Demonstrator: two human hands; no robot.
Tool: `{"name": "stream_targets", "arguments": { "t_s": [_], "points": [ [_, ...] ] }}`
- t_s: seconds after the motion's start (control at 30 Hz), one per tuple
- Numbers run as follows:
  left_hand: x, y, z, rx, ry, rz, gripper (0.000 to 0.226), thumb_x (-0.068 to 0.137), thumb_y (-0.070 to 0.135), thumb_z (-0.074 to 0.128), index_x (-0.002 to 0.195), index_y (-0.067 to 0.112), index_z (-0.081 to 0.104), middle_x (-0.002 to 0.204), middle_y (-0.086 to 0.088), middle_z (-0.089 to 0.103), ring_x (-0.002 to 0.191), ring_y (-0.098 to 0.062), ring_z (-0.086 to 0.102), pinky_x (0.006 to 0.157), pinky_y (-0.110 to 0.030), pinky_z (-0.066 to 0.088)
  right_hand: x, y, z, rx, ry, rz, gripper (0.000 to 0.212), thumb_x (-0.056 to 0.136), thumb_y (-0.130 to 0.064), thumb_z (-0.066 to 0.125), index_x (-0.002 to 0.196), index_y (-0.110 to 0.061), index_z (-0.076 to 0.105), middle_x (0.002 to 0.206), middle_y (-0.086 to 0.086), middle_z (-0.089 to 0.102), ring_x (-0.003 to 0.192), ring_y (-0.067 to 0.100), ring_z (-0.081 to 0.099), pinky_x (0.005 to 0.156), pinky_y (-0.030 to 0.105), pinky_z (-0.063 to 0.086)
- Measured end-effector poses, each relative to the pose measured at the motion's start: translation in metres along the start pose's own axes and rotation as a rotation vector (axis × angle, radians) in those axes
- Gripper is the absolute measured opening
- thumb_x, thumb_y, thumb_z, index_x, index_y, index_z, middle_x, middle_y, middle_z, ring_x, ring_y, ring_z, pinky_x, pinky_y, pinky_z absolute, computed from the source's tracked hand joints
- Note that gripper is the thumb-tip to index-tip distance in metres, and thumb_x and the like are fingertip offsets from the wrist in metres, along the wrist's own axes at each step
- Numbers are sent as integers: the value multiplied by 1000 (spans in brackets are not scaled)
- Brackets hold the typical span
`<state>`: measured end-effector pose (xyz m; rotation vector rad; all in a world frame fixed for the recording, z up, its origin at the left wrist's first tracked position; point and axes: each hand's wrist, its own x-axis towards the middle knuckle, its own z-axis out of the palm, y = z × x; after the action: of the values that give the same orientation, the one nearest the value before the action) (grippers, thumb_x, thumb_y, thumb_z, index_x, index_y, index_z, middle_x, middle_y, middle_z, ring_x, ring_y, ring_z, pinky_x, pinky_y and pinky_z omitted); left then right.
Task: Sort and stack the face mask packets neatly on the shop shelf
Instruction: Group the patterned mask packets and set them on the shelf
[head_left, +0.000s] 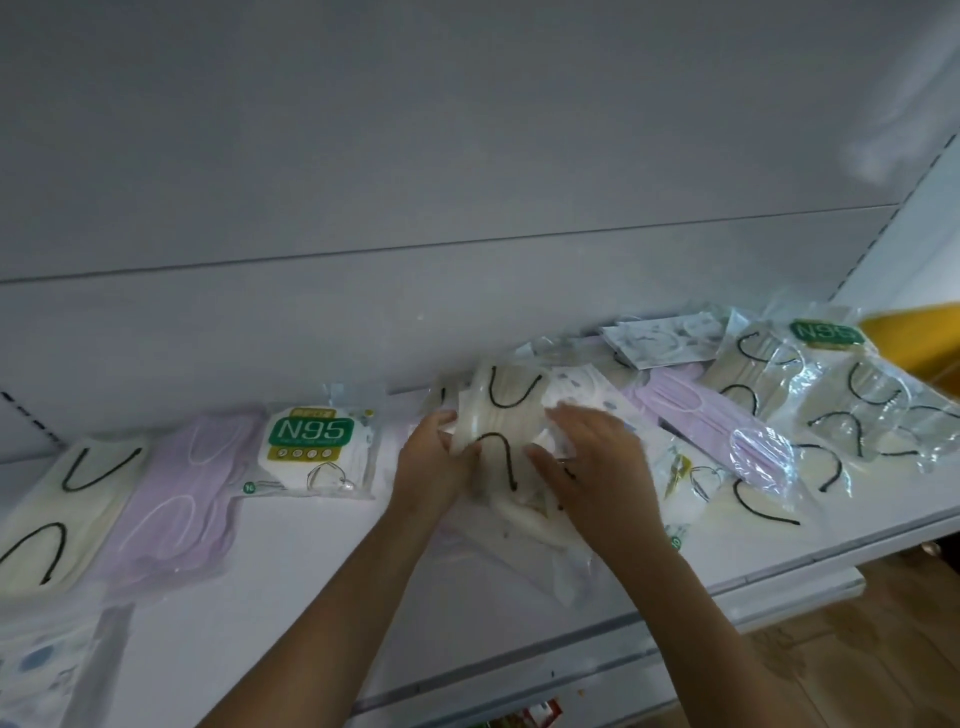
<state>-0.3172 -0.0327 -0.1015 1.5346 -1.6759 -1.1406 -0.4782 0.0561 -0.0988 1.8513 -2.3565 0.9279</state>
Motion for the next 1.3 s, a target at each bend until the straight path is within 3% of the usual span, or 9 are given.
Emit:
{"name": "stream_targets", "arguments": {
  "t_s": [0.13, 0.3, 0.43, 0.53, 0.67, 0.87, 1.03, 1.17, 1.3],
  "points": [
    [11, -3, -17, -139, 255, 16, 32, 89, 11, 67, 121, 14, 62, 96, 1, 66, 95, -22, 65, 75, -23, 41, 7, 31, -11, -153, -228, 246, 82, 81, -66, 63, 148, -25, 40, 151, 1, 43, 137, 26, 40, 107, 41, 37],
    [22, -9, -34, 45, 164, -63, 44, 88, 12, 66, 129, 4, 53, 114, -12, 61, 98, -27, 59, 75, -26, 43, 16, 37, -27, -9, -60, 316, 19, 89, -32, 62, 105, -23, 67, 89, 1, 67, 85, 25, 61, 66, 31, 43],
    [3, 1, -27, 272, 447, 259, 45, 83, 6, 65, 126, 3, 56, 122, -18, 53, 109, -29, 53, 94, -34, 42, 17, 32, -38, 77, 130, 387, 10, 93, -28, 56, 85, -27, 63, 69, -6, 60, 68, 21, 57, 56, 28, 34],
    [-17, 35, -15, -176, 117, 196, 26, 94, 14, 57, 120, 12, 61, 100, -2, 64, 80, -1, 62, 74, -18, 51, 13, 17, -43, 222, 200, 361, 14, 93, -31, 57, 81, -27, 62, 64, -9, 59, 63, 12, 54, 54, 22, 36],
    [-28, 63, 2, -601, -305, -53, 29, 95, 41, 62, 110, 17, 68, 98, -4, 74, 90, -17, 72, 84, -33, 59, -1, -13, -39, 311, 86, 155, 7, 94, -33, 63, 89, -30, 66, 67, -15, 62, 61, 0, 58, 55, 9, 40],
    [-29, 42, -13, -646, -137, -149, 26, 101, 37, 55, 106, 15, 69, 100, -7, 76, 90, -22, 74, 80, -42, 61, -19, -35, -13, 308, 26, 39, 24, 104, -35, 41, 86, -34, 56, 75, -14, 57, 70, 3, 55, 64, 29, 42],
    [-38, 27, -17, -624, -114, -122, 19, 97, 25, 63, 111, 14, 69, 98, -12, 75, 84, -24, 74, 73, -42, 61, -21, -51, -8, 147, -320, -187, 82, 91, -72, 29, 147, -13, 43, 150, 2, 46, 133, 17, 41, 109, 31, 39],
    [-34, 14, -33, -710, 114, -263, 11, 96, 8, 60, 96, 16, 67, 82, -4, 74, 65, -16, 71, 52, -27, 54, -7, -10, -18, -12, -31, 62, 52, 92, -58, 49, 123, -19, 59, 115, 0, 65, 108, 25, 55, 85, 34, 42],
    [-39, 10, -35, -703, 90, -265, 13, 98, 10, 58, 100, 20, 67, 77, 6, 75, 70, -15, 73, 48, -24, 52, -9, 21, -26, -148, -97, 241, 26, 93, -39, 59, 100, -16, 69, 92, 6, 69, 90, 28, 62, 70, 34, 45]
  ]
}}
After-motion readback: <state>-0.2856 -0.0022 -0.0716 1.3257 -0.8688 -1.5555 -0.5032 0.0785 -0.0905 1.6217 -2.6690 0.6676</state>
